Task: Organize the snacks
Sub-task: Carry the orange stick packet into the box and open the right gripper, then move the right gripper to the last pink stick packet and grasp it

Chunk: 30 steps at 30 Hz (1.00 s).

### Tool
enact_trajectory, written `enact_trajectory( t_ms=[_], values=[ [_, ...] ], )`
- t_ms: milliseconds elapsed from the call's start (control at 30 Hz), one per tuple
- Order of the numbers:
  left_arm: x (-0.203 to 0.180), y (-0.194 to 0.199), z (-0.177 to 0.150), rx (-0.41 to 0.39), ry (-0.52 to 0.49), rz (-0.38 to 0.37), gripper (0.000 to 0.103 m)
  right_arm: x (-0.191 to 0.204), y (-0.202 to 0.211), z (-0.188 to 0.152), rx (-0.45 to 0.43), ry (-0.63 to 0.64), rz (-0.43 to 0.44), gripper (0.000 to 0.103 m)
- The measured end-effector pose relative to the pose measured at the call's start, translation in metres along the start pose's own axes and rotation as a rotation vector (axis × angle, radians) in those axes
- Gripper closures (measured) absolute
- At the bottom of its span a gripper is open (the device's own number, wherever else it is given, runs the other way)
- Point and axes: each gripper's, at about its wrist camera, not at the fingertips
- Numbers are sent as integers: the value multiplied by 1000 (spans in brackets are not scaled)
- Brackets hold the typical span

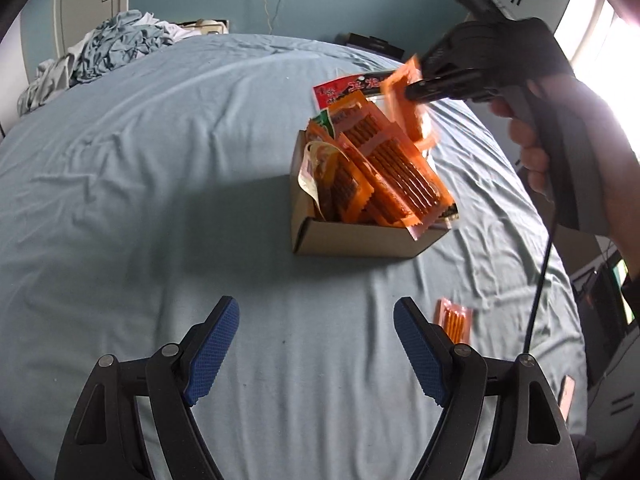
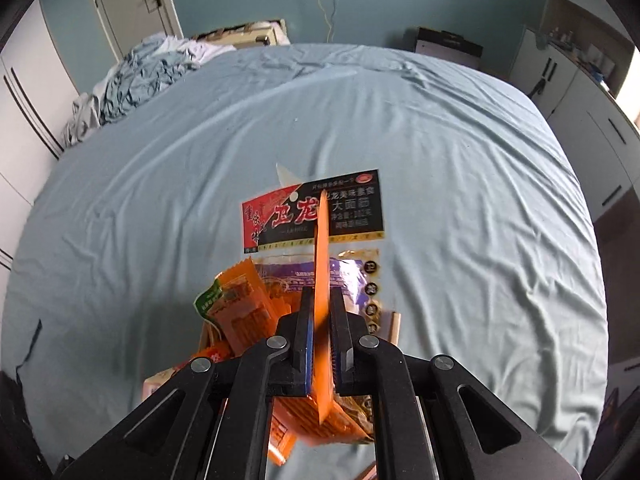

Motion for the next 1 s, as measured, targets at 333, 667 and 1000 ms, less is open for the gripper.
enact_trajectory(
  t_ms=[333, 667, 1000],
  values=[
    [-9, -6, -5, 20, -28, 24, 23, -37, 30, -85, -108, -141, 115, 50],
    [-35, -15, -21, 15, -118, 92, 23, -115, -34, -307, 18, -445, 298, 29],
    [-45, -40, -24, 58, -143, 188, 22, -130, -71, -299, 108, -517, 220, 29]
  ],
)
Point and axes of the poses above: each gripper's, at about its wrist camera, not at the fingertips, and y roughly against the way its jaws point, x to its left, z to its top, and after that the axes turned 15 degrees about x, right-handed
